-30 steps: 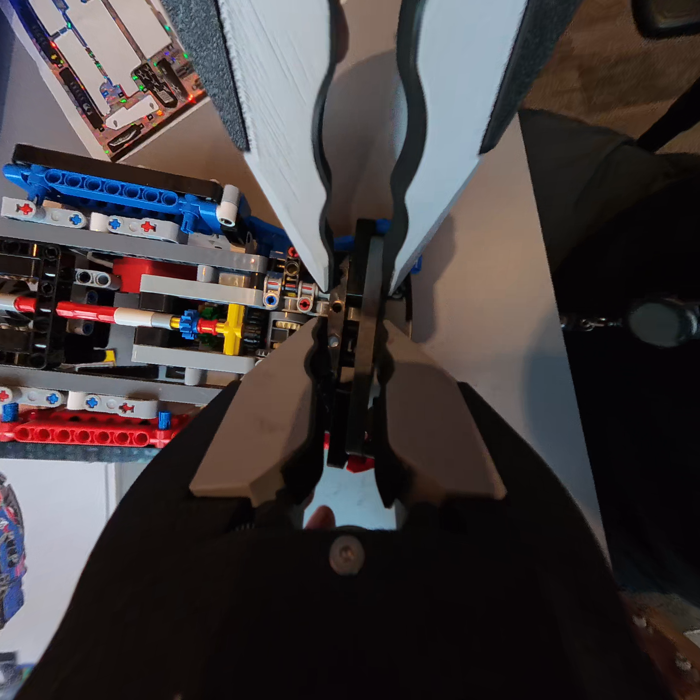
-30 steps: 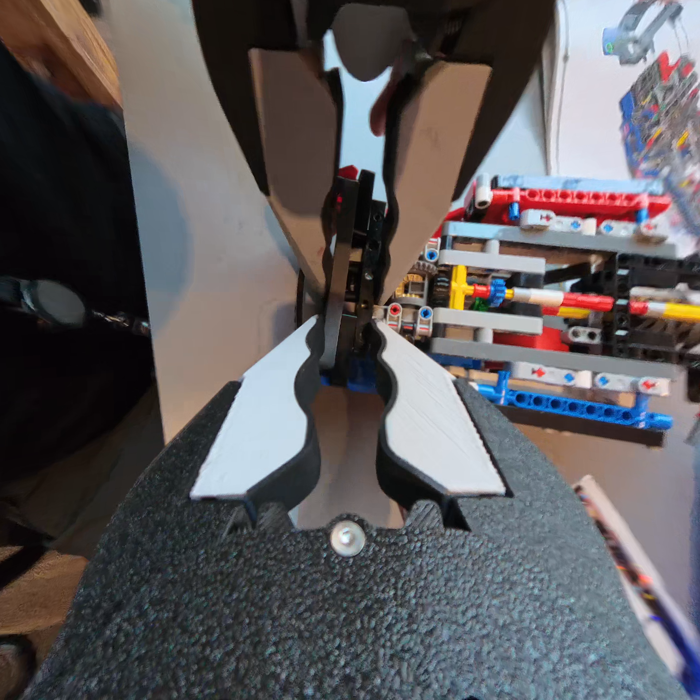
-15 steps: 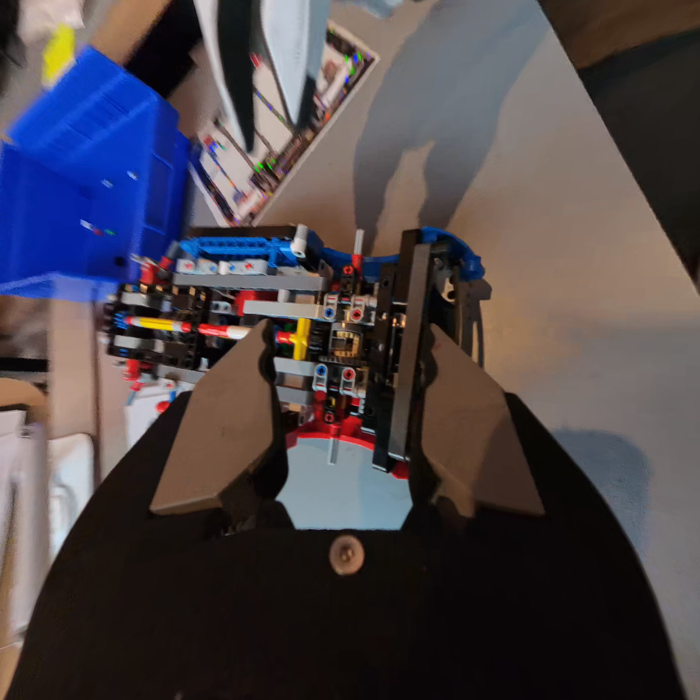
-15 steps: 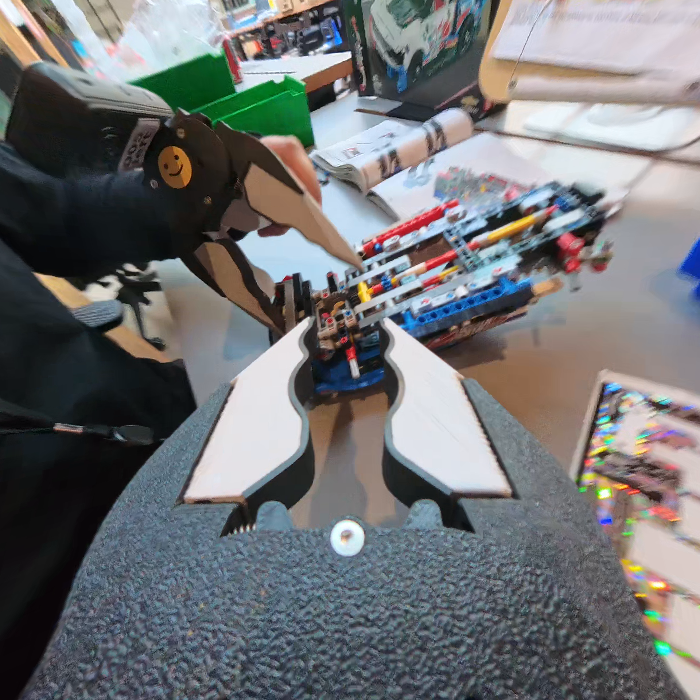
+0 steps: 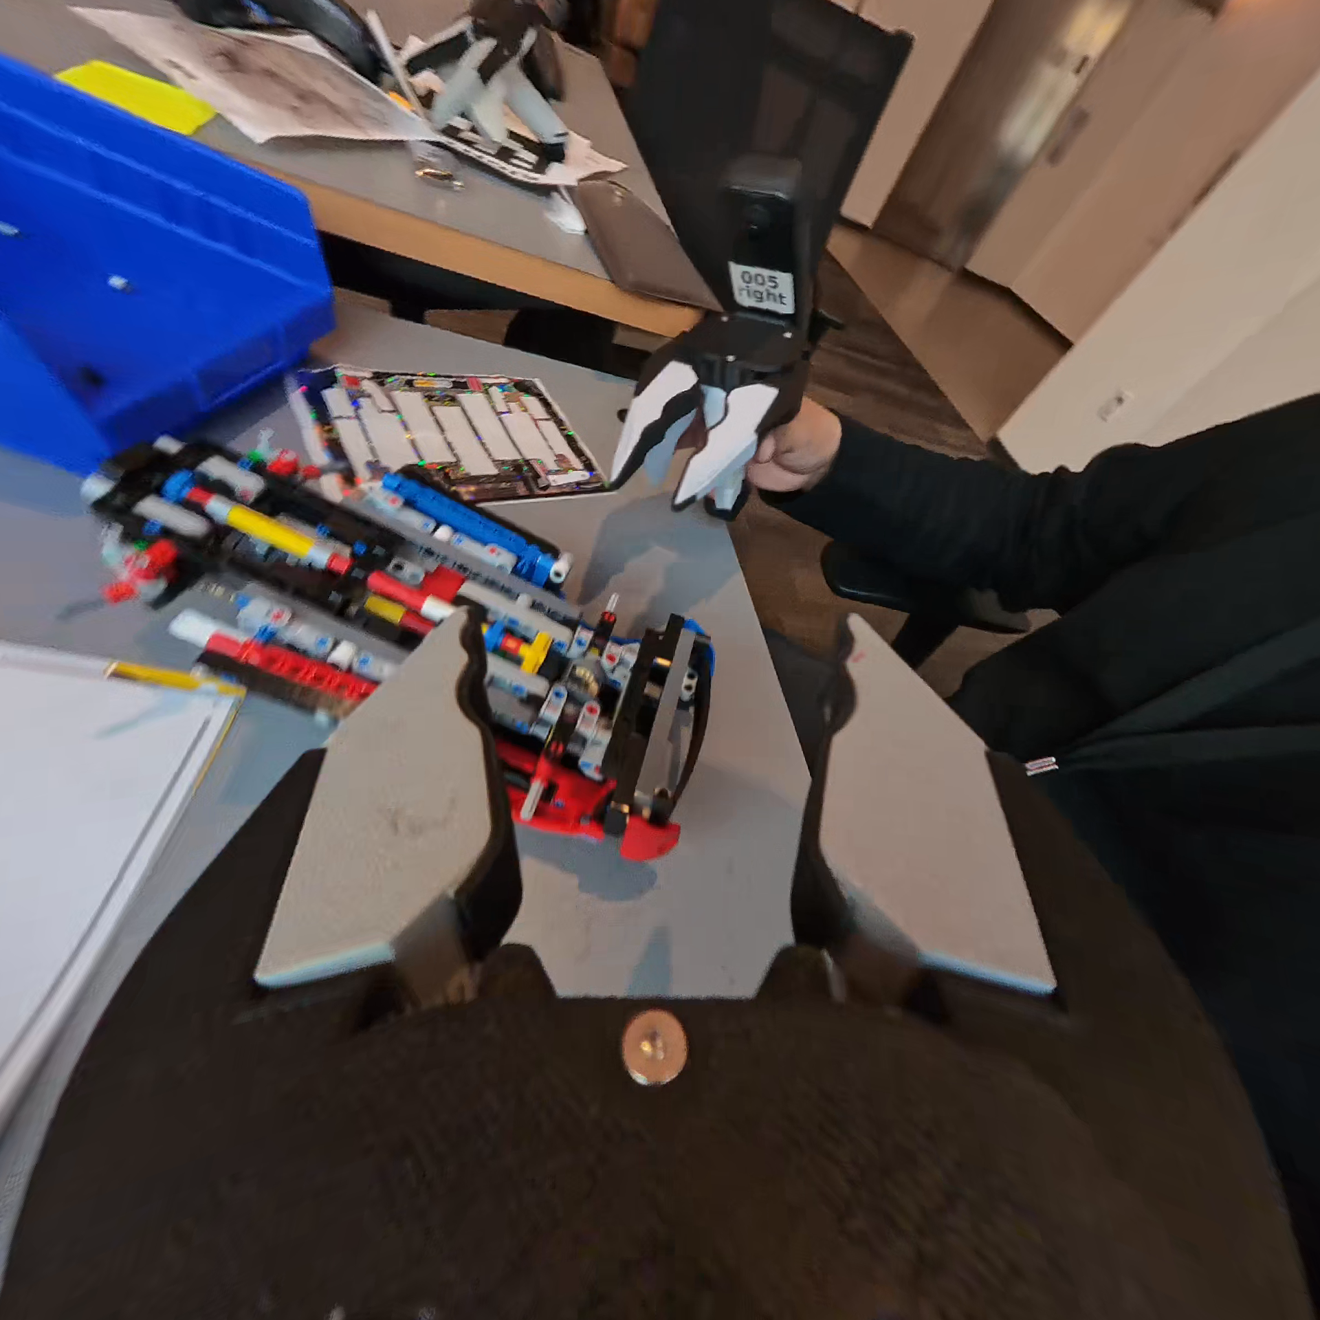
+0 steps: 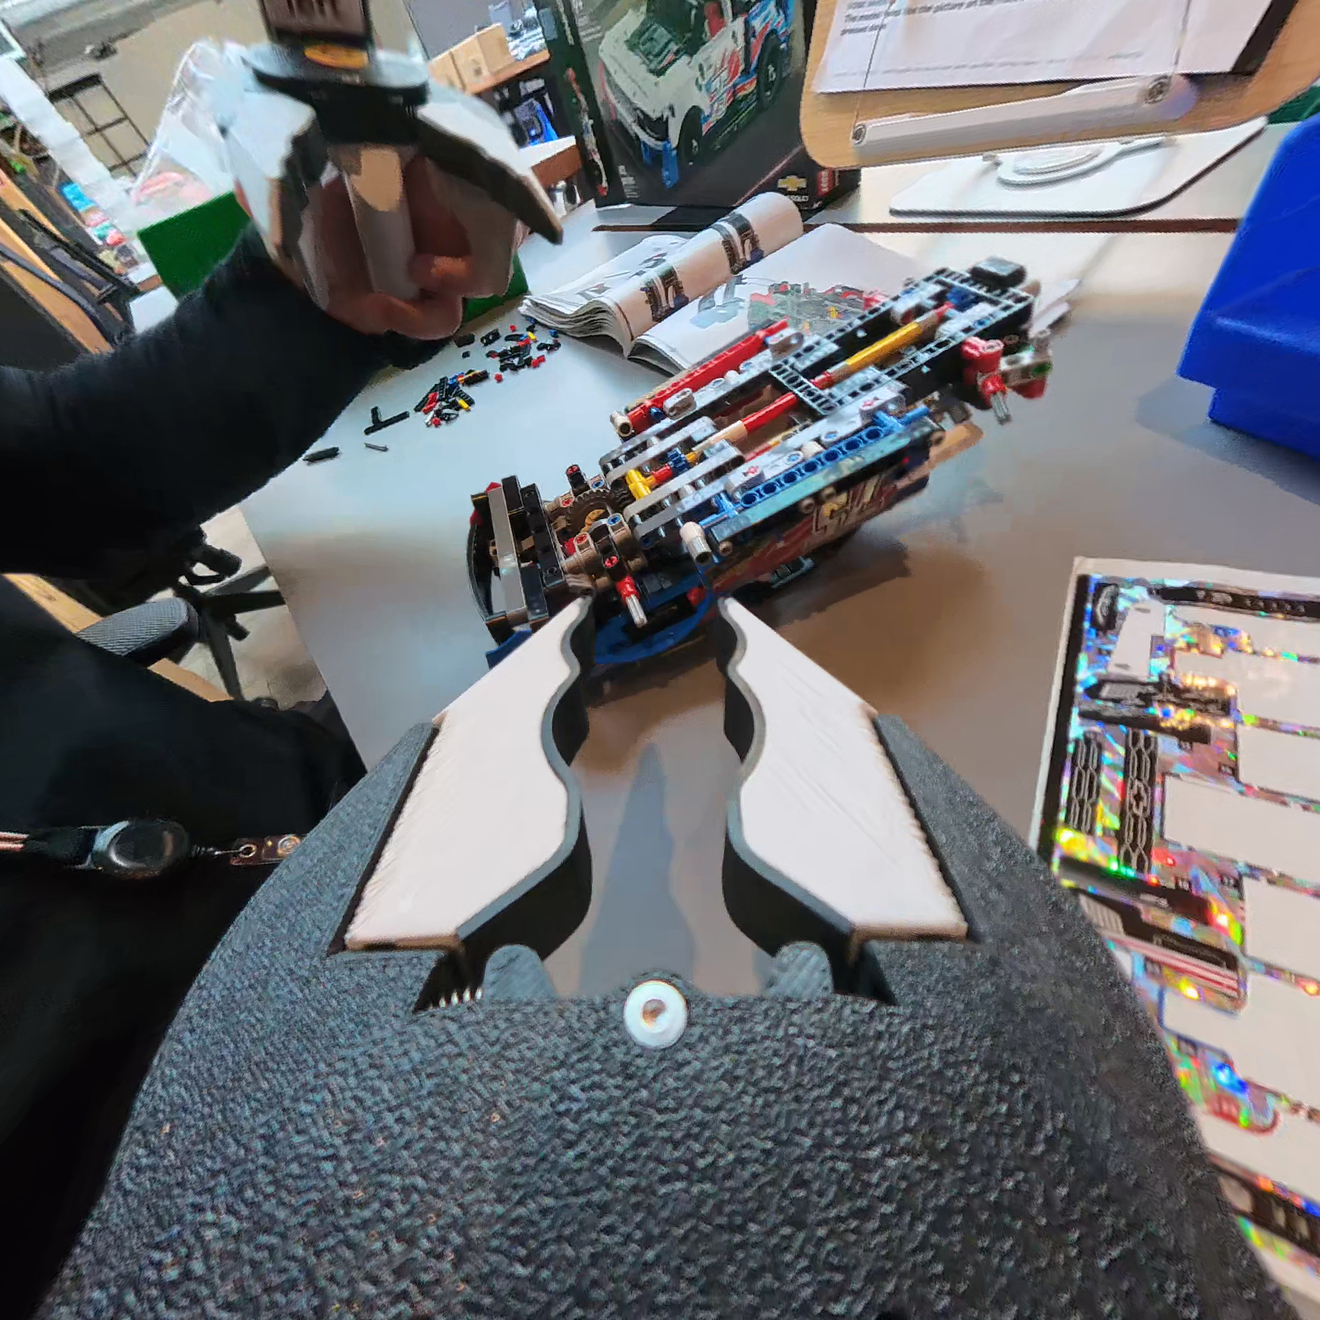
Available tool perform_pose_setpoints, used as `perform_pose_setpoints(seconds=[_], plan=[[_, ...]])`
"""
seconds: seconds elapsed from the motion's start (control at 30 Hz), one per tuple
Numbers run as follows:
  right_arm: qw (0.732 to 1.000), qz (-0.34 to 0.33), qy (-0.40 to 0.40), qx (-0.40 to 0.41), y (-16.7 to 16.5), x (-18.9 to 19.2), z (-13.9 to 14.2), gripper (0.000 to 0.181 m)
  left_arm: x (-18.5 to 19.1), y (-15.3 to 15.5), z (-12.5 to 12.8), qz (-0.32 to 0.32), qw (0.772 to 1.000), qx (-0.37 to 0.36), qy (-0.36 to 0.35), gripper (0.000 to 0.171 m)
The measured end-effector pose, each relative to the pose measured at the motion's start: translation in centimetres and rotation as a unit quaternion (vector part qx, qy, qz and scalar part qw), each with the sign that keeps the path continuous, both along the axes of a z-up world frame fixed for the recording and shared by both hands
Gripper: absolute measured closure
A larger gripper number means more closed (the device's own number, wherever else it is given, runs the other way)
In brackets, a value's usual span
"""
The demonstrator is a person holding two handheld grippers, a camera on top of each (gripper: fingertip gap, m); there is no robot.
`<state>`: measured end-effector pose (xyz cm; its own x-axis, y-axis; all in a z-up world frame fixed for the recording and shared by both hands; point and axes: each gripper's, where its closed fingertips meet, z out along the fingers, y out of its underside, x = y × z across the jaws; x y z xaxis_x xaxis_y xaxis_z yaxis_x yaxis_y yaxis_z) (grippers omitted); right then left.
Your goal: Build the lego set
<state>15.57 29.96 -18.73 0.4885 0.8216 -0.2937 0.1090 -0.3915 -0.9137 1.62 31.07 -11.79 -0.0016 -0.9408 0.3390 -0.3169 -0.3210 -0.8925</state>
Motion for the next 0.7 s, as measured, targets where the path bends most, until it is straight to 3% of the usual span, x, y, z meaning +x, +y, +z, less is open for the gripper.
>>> perform_pose_setpoints(seconds=[0.1, 0.2, 0.37, 0.47, 0.57, 0.63, 0.7], plan=[[1.000, 0.000, 0.004, -0.005, -0.7, 0.7, -0.4, 0.146, -3.2, -0.2, -2.0, 0.040, 0.999, -0.035, -0.009, 0.078], [1.000, 0.008, -0.011, 0.001, -1.4, 0.6, -0.8, 0.143, -5.5, -0.5, -5.9, 0.080, 0.996, -0.019, 0.041, 0.078], [0.999, -0.012, -0.039, -0.002, 0.2, 0.3, -1.7, 0.141, -6.7, 0.0, -9.4, 0.110, 0.991, -0.011, 0.074, 0.082], [0.999, -0.029, -0.040, 0.014, 1.4, 0.1, -1.6, 0.141, -6.6, 0.9, -9.9, 0.124, 0.990, 0.008, 0.065, 0.083], [0.999, -0.036, -0.025, 0.018, 2.0, 0.0, -1.1, 0.145, -6.6, 2.3, -8.7, 0.160, 0.987, 0.030, 0.008, 0.083], [0.998, -0.058, -0.029, 0.026, 3.0, 0.5, -1.1, 0.133, -6.9, 2.6, -7.8, 0.172, 0.984, 0.038, -0.026, 0.084], [0.996, -0.070, -0.031, 0.042, 3.9, 1.0, -1.0, 0.131, -7.1, 2.5, -7.7, 0.177, 0.983, 0.039, -0.036, 0.076]])
